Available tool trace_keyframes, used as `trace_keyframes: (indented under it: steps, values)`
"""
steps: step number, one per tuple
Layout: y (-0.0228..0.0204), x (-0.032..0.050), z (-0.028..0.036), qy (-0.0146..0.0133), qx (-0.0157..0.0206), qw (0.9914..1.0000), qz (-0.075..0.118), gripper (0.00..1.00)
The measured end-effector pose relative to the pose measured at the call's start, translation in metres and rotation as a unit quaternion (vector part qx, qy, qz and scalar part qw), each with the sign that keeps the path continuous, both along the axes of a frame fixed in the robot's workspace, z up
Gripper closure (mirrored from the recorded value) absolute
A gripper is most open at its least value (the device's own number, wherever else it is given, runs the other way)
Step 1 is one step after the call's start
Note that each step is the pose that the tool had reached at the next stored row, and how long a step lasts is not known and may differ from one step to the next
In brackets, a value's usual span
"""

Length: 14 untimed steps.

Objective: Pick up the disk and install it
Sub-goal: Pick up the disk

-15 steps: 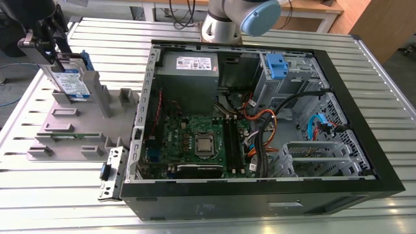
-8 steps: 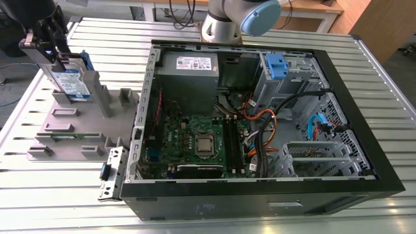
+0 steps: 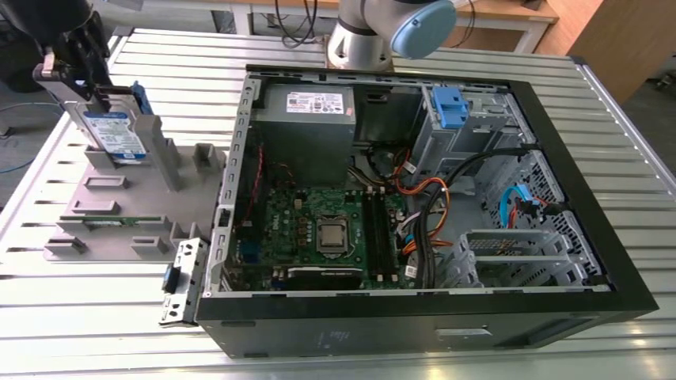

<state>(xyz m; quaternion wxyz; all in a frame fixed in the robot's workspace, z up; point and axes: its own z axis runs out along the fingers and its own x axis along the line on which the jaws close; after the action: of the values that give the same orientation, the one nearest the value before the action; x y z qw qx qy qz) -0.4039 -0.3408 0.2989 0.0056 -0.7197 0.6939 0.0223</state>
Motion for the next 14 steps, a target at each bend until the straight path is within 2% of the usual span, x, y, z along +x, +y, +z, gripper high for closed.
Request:
trace_keyframes:
  steps: [2,3,14]
  values:
    - [0.0,0.0,0.0001,0.0,0.0,1.0,0.0,0.53]
    - [0.0,0.0,0.0001,0.0,0.0,1.0,0.0,0.6]
    - [0.0,0.0,0.0005,0.0001,-0.0001,1.0,0.0,0.62]
